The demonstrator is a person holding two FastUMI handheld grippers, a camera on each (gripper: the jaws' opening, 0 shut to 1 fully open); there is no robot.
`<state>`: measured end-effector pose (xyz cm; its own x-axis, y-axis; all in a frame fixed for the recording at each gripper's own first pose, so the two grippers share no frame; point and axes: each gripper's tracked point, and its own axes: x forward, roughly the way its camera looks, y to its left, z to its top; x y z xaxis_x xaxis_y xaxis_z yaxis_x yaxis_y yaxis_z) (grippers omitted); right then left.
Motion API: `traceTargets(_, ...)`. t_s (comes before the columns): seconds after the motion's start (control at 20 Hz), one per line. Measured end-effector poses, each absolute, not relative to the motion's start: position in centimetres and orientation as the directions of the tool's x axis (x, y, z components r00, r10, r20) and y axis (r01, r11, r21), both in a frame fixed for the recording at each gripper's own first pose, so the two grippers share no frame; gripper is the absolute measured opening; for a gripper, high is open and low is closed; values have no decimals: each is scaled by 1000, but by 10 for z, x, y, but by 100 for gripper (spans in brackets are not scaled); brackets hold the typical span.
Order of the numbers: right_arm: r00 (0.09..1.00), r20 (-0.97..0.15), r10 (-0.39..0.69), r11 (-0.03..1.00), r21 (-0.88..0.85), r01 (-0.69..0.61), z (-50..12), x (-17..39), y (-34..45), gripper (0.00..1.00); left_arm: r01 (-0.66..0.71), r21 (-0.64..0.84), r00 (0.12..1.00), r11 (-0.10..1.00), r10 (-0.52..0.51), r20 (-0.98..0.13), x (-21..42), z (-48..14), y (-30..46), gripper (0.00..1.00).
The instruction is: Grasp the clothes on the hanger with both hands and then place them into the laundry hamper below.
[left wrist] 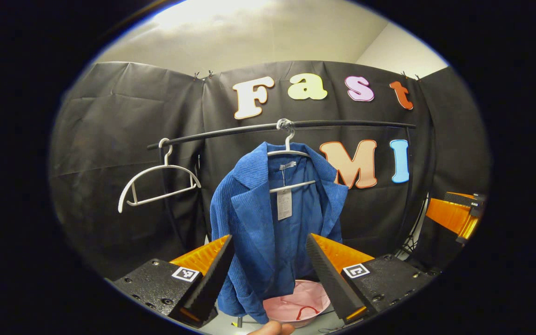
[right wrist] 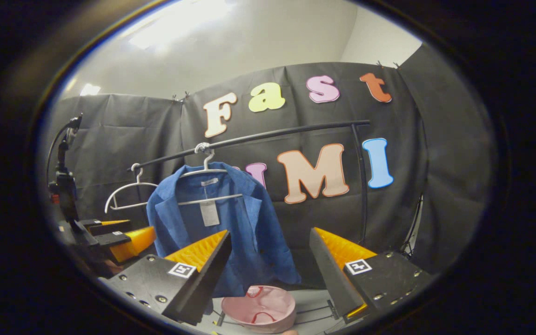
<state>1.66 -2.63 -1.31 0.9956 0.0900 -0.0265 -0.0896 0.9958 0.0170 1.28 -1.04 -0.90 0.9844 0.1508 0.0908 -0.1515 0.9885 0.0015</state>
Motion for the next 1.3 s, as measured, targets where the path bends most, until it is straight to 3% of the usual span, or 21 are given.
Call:
traceTargets(0.05,995,-30,98,995,4,-98,-14,18,-23,100,-149,8,985,989,147,92,15,-15,-12,100)
traceTargets(0.1,994,-30,103,995,-10,-104,-16,18,-21,100,-148,22,984,989,145,106,18,-17,-11,92)
traceTargets(0.15,994,-30,105,994,-21,-106,-16,20,-19,100,-151,36,982,988,145,118,21,-19,-8,100)
traceTargets(0.25,994,-35,106,994,-22,-107,-19,26,-13,100,-149,45,983,988,143,114,32,-26,-4,96)
traceTargets(0.35,991,-76,114,993,-21,-116,-27,32,-7,100,-149,29,983,988,145,116,43,-28,1,100)
traceTargets(0.4,989,-90,114,992,-35,-117,-29,37,-5,100,-162,21,980,987,159,116,51,-29,6,96)
traceTargets(0.45,990,-93,103,993,-53,-108,-29,42,-7,100,-169,12,980,986,166,106,58,-36,8,100)
traceTargets(0.5,992,-89,91,993,-65,-97,-27,44,-9,100,-173,0,981,985,172,93,63,-41,9,96)
traceTargets(0.55,993,-85,86,993,-69,-92,-25,47,-9,100,-173,-8,981,985,173,82,71,-47,11,100)
traceTargets(0.7,994,-84,72,994,-82,-78,-26,55,-8,100,-174,12,982,985,173,71,104,-57,10,100)
traceTargets(0.75,994,-88,62,993,-91,-70,-28,58,-9,100,-178,30,981,984,175,80,112,-55,7,96)
traceTargets(0.8,994,-97,55,993,-95,-64,-30,61,-10,100,-194,45,978,980,189,88,117,-53,8,100)
traceTargets(1.3,993,-120,16,994,-102,-28,-30,90,-8,100,-299,-8,954,954,299,33,167,-61,39,96)
